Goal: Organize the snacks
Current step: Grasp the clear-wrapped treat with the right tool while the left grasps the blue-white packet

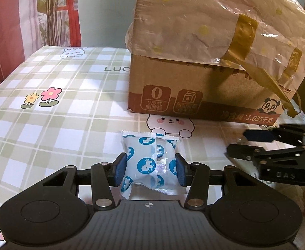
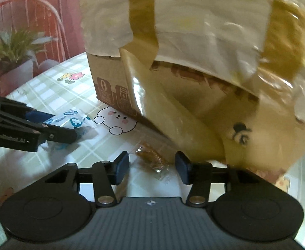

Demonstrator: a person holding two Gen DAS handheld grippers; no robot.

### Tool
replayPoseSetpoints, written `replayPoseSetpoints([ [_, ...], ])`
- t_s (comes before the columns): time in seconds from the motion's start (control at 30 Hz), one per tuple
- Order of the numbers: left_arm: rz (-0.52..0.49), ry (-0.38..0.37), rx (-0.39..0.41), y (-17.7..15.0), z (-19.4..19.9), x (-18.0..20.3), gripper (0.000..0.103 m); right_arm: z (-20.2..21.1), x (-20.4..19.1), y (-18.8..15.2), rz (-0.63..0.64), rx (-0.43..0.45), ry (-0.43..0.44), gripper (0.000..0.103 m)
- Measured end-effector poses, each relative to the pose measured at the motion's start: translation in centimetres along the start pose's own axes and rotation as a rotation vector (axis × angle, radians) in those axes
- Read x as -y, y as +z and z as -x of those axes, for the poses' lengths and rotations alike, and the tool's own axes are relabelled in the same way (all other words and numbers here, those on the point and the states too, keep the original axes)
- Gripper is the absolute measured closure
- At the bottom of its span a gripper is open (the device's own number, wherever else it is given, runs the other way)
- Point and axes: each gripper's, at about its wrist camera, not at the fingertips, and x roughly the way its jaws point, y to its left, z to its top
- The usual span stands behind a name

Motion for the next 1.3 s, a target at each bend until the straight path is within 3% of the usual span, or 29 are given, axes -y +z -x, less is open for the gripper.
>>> replayPoseSetpoints([
  [0.37,0.007,-0.004,0.0,-0.3,-0.3,-0.1,0.052,3.6,0.9,-2.2,-0.224,-0.008,-0.099,0.052],
  [0.53,0.007,-0.007,0.004,-0.4,-0.4,-0.1,0.052,4.4,1.1,-2.4,-0.247,-0.011,-0.061,0.048],
  [1.07,0.01,-0.009,0.014,-0.6,-0.4,-0.2,0.051,4.8,-0.5,-2.6,0.02,-0.024,-0.067,0.044],
  [1.3,0.009,-0.006,0.018,-0.6,-0.5,-0.1,0.051,4.2,0.3,-3.1,0.034,-0.04,-0.017,0.051],
])
